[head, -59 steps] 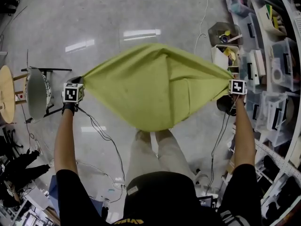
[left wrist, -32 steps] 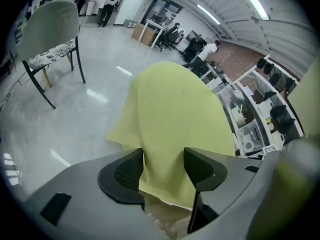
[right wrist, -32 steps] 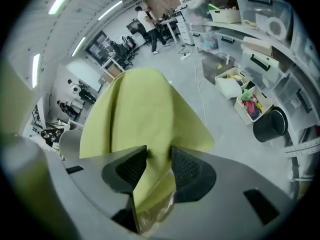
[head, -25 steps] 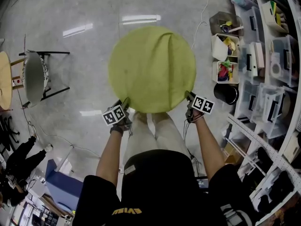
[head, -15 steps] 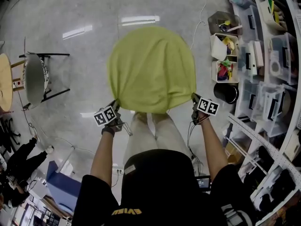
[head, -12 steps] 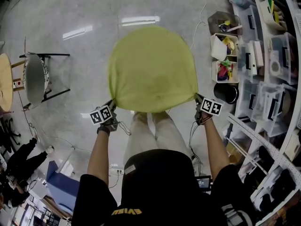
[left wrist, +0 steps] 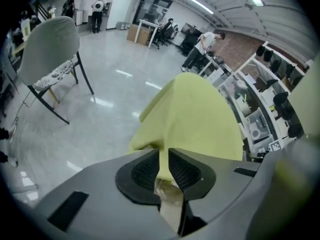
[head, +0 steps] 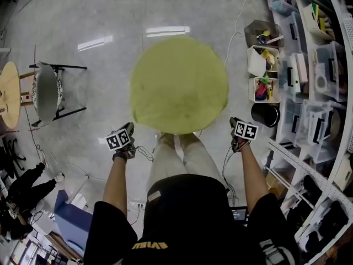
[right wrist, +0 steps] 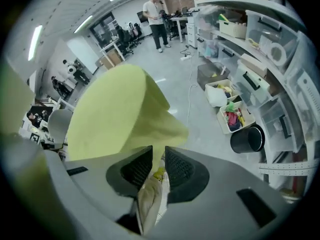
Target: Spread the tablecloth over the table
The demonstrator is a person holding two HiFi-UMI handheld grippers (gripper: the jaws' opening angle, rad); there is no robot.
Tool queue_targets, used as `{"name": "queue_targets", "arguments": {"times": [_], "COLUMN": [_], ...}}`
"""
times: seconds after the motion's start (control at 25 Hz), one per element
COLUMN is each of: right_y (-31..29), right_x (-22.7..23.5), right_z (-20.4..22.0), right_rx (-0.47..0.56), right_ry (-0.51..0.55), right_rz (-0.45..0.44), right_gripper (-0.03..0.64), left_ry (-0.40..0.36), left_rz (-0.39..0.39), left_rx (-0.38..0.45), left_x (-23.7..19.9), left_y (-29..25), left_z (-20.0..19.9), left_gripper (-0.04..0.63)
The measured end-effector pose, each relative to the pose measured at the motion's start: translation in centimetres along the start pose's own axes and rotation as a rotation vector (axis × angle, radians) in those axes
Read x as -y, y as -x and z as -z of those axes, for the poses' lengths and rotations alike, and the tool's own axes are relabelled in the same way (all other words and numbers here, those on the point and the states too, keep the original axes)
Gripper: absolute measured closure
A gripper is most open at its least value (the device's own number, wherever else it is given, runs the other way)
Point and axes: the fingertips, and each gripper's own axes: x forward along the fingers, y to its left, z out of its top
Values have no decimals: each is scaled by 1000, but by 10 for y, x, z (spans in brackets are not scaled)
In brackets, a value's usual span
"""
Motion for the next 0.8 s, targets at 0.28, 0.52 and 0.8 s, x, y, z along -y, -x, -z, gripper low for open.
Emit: {"name": "queue_targets", "arguments": {"times": [0.28, 0.52, 0.8], "right_y": [87, 180, 289], "right_x": [-2, -86, -178], "right_z": [-37, -110, -147], "right_rx": [212, 463, 780], "right_ry": [28, 279, 412], "right_rz": [-70, -201, -286], "right_gripper": [615, 615, 615], "left_ry": [-107, -257, -543], "left_rz": [-135, -93, -95], "left_rx": [304, 662, 899], "left_x": [35, 156, 265], "left_y": [102, 200, 287], "left_z": [-18, -77, -108], "left_gripper": [569, 577, 577]}}
